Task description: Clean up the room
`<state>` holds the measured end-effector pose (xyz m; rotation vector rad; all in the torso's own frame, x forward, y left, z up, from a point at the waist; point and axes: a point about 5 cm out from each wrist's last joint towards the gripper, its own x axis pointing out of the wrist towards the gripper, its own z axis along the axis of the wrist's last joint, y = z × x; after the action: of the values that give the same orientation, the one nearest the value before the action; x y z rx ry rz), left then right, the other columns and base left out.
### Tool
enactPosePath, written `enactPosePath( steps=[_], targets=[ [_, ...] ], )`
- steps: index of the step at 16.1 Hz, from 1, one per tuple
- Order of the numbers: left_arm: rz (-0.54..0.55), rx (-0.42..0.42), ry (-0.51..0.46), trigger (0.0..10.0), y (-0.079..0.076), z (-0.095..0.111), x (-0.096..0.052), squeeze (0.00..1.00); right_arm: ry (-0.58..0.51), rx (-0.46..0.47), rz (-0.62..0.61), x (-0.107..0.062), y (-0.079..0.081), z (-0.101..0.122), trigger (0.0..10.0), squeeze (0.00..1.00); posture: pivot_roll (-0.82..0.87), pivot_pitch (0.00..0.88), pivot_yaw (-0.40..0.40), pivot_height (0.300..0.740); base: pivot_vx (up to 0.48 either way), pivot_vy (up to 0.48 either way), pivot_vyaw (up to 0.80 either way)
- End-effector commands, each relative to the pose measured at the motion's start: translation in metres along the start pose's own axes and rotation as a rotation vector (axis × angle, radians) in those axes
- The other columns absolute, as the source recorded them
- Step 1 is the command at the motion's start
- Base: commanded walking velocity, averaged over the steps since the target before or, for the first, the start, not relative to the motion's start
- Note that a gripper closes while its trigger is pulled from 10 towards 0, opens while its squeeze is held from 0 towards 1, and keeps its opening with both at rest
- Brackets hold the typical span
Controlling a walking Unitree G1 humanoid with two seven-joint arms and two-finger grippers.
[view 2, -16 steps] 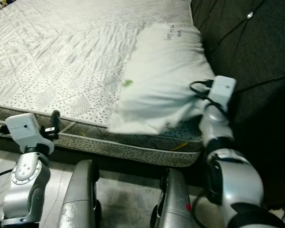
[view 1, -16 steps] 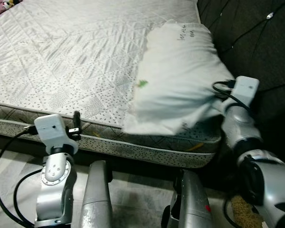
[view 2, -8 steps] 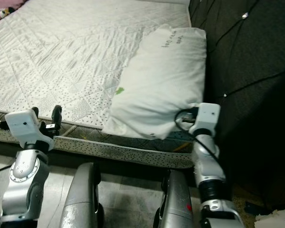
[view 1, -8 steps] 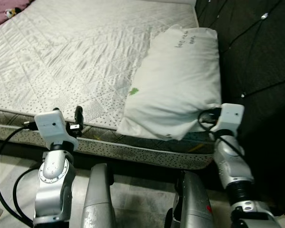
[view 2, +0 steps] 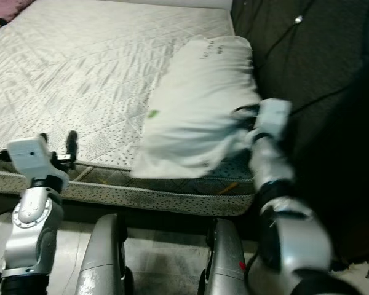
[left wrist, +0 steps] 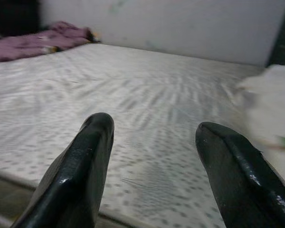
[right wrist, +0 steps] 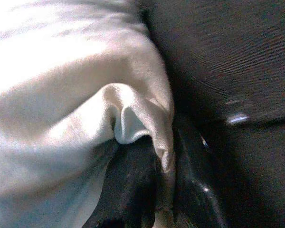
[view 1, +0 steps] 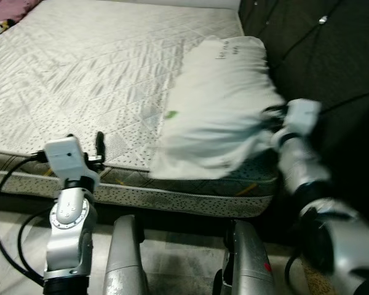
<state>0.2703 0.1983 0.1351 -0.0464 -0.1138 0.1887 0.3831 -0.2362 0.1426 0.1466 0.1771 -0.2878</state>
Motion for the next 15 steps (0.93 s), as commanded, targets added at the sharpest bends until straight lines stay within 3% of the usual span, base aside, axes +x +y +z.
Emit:
enactPosePath(
  steps=[1, 2, 4, 5, 7, 9, 12, 13, 15],
  targets=[
    [0.035, 0.010, -0.006, 10.0, 0.008, 0.000, 0.000, 0.00, -0.095, 0.036, -0.073, 0.004, -0.015, 0.032, 0.0, 0.00, 0.17, 0.000, -0.049, 0.531, 0.000, 0.000, 0.00],
    [0.054, 0.019, 0.007, 10.0, 0.012, -0.004, -0.002, 0.00, -0.103, 0.007, -0.127, 0.004, -0.031, 0.034, 0.0, 0.00, 0.17, 0.000, -0.051, 0.531, 0.000, 0.000, 0.00],
    [0.058, 0.023, 0.011, 10.0, 0.013, -0.005, -0.002, 0.00, -0.089, -0.032, -0.184, 0.002, -0.048, 0.027, 0.0, 0.00, 0.16, 0.000, -0.052, 0.531, 0.000, 0.000, 0.00],
    [0.052, 0.026, 0.010, 10.0, 0.013, -0.005, 0.000, 0.00, -0.038, -0.065, -0.241, -0.003, -0.067, 0.010, 0.0, 0.00, 0.16, 0.000, -0.052, 0.531, 0.000, 0.000, 0.00],
    [0.042, 0.032, 0.007, 10.0, 0.013, -0.004, 0.002, 0.00, 0.029, -0.112, -0.288, -0.014, -0.088, -0.017, 0.0, 0.00, 0.14, 0.000, -0.045, 0.531, 0.000, 0.000, 0.00],
    [0.034, 0.035, 0.008, 10.0, 0.013, -0.004, 0.004, 0.00, 0.040, -0.150, -0.290, -0.020, -0.093, -0.030, 0.0, 0.00, 0.13, 0.000, -0.036, 0.531, 0.000, 0.000, 0.00],
    [0.021, 0.036, 0.001, 10.0, 0.008, -0.004, 0.007, 0.00, -0.020, -0.172, -0.166, -0.022, -0.066, -0.040, 0.0, 0.00, 0.12, 0.000, -0.030, 0.531, 0.000, 0.000, 0.00],
    [0.027, 0.034, -0.012, 10.0, 0.005, -0.003, 0.008, 0.00, -0.127, -0.257, -0.032, -0.020, -0.038, -0.031, 10.0, 0.00, 0.12, 0.000, -0.032, 0.531, 0.000, 0.000, 0.00],
    [0.035, 0.029, -0.012, 10.0, 0.005, -0.004, 0.009, 0.00, -0.205, -0.309, 0.041, -0.020, -0.018, -0.023, 10.0, 0.00, 0.13, 0.000, -0.041, 0.531, 0.000, 0.000, 0.00]
  ],
)
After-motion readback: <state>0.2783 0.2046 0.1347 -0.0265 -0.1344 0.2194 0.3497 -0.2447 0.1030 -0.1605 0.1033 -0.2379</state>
